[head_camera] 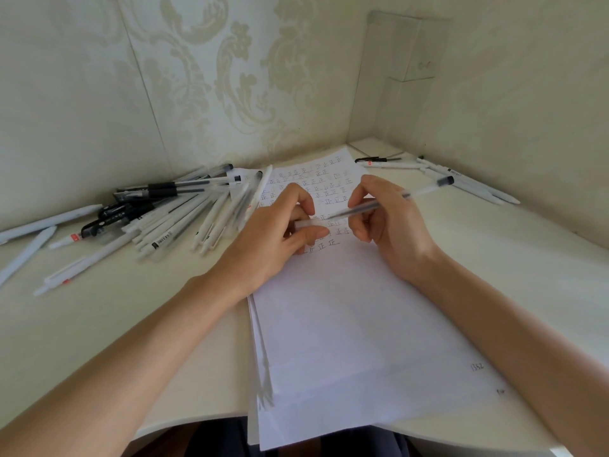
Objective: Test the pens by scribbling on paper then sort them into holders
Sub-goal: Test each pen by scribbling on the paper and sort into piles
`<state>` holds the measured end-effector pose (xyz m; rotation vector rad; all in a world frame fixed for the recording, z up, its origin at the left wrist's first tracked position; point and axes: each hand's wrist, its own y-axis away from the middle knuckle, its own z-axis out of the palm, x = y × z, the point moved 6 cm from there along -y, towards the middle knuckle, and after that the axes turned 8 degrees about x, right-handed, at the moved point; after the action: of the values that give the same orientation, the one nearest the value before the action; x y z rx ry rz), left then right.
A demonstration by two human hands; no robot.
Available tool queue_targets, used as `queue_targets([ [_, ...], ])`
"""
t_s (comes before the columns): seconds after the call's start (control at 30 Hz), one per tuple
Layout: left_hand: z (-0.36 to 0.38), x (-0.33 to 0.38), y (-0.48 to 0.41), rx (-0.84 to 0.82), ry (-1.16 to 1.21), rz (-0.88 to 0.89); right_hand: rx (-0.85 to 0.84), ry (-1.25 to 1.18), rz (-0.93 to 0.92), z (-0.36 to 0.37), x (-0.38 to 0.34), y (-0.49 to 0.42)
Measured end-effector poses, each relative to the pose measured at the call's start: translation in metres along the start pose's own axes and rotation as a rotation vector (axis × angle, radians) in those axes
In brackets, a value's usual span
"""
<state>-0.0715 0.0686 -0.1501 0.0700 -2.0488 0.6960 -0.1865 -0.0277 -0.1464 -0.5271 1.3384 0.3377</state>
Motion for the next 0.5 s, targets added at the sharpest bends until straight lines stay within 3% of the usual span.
queue_targets([
  [0.2,0.002,0.005,0.002,-0.024,-0.075,0.068,-0.110,0.040,0.021,0.009,0.005,0.004],
  [0.5,0.009,0.007,0.007,-0.083,-0.325,0.229,-0.089,0.147,-0.072,0.020,0.000,0.008],
])
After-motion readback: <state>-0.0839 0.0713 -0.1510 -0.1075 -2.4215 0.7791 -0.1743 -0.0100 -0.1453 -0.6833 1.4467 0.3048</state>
